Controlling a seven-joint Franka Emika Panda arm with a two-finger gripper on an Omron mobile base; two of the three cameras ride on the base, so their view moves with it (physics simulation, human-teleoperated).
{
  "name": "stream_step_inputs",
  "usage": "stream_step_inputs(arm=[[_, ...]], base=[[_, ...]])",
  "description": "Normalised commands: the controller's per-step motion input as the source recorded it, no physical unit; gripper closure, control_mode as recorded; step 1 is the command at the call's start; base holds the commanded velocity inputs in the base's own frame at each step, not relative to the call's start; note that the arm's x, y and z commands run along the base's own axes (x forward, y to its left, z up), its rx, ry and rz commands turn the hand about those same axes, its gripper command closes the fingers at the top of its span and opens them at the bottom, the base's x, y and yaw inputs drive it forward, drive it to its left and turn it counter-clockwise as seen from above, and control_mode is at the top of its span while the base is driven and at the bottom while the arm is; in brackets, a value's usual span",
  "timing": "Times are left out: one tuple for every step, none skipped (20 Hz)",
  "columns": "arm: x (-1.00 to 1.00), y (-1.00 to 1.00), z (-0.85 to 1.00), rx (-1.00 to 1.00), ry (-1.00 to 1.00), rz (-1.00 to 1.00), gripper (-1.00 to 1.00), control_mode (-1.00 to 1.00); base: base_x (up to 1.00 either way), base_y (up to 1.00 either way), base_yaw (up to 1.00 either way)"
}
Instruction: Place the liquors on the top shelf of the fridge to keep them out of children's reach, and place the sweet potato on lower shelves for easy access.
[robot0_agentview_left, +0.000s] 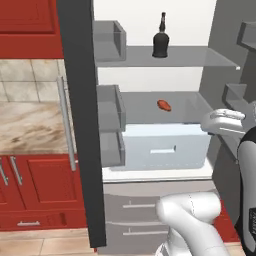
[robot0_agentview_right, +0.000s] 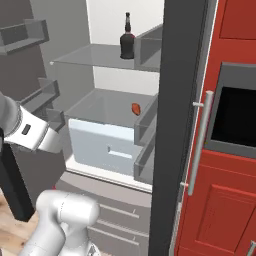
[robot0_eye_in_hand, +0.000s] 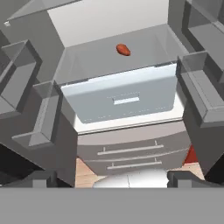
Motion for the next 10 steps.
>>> stream_step_inputs(arm=[[0.00,0.00,0.00,0.00,0.00,0.00,-1.00,1.00],[0.00,0.00,0.00,0.00,0.00,0.00,-1.00,1.00],[0.00,0.00,0.00,0.00,0.00,0.00,-1.00,1.00],[0.00,0.00,0.00,0.00,0.00,0.00,-1.00,1.00],[0.00,0.00,0.00,0.00,0.00,0.00,-1.00,1.00],[0.00,0.00,0.00,0.00,0.00,0.00,-1.00,1.00],[0.00,0.00,0.00,0.00,0.00,0.00,-1.00,1.00],[0.00,0.00,0.00,0.00,0.00,0.00,-1.00,1.00],[0.00,0.00,0.00,0.00,0.00,0.00,-1.00,1.00],[0.00,0.00,0.00,0.00,0.00,0.00,-1.00,1.00]], base=[[-1.00,0.00,0.23],[-1.00,0.00,0.24],[-1.00,0.08,0.27],[-1.00,0.19,0.29],[-0.96,0.30,0.31],[-0.85,0.40,0.35],[-0.70,0.54,0.38],[-0.53,0.67,0.42],[-0.41,0.76,0.44],[-0.21,0.91,0.48]])
